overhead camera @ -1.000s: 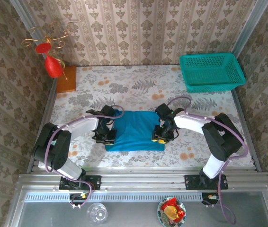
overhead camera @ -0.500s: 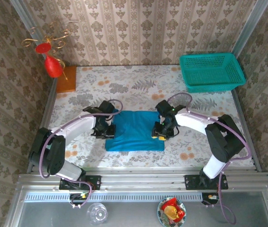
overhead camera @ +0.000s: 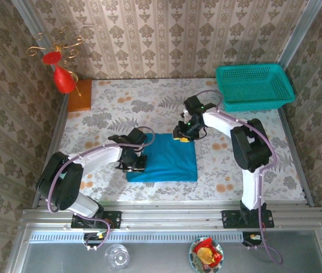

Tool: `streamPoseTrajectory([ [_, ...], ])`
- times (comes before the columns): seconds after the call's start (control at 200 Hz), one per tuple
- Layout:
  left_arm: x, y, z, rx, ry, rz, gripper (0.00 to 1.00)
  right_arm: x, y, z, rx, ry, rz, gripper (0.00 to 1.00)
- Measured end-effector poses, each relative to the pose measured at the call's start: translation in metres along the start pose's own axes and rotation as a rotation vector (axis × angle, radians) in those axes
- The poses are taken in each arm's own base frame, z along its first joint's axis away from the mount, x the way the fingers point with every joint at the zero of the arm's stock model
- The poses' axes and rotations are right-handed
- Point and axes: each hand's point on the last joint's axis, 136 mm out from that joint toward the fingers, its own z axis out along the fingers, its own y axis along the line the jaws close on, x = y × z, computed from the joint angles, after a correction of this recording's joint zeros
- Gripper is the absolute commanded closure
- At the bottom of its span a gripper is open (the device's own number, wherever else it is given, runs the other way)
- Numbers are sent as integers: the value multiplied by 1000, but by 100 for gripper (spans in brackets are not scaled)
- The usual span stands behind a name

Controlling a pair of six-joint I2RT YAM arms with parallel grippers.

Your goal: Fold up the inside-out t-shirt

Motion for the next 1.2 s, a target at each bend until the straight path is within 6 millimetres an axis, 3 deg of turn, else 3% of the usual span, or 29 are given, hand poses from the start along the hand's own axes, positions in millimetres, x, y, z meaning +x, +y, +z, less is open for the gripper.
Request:
streamPoseTrajectory([
  [0.18,-1,8,10,-12,9,-29,98,-15,-13,13,20,17,-8,63],
  [0.425,-25,25,10,35,14,-94,98,-4,-41,10,43,37,16,63],
  [0.53,-47,36,8,46,10,-110,98,23,-51,4,50,54,38,62],
  [0.74,-98,50,4,65,-22,-110,96,100,-61,-2,27,82,133,62],
  [0.985,-154,37,7,99,-58,-48,96,174,-24,15,-24,69,147,60],
  [1.195,-183,22,7,152,-85,-2,94,208,5,27,-22,61,153,59],
])
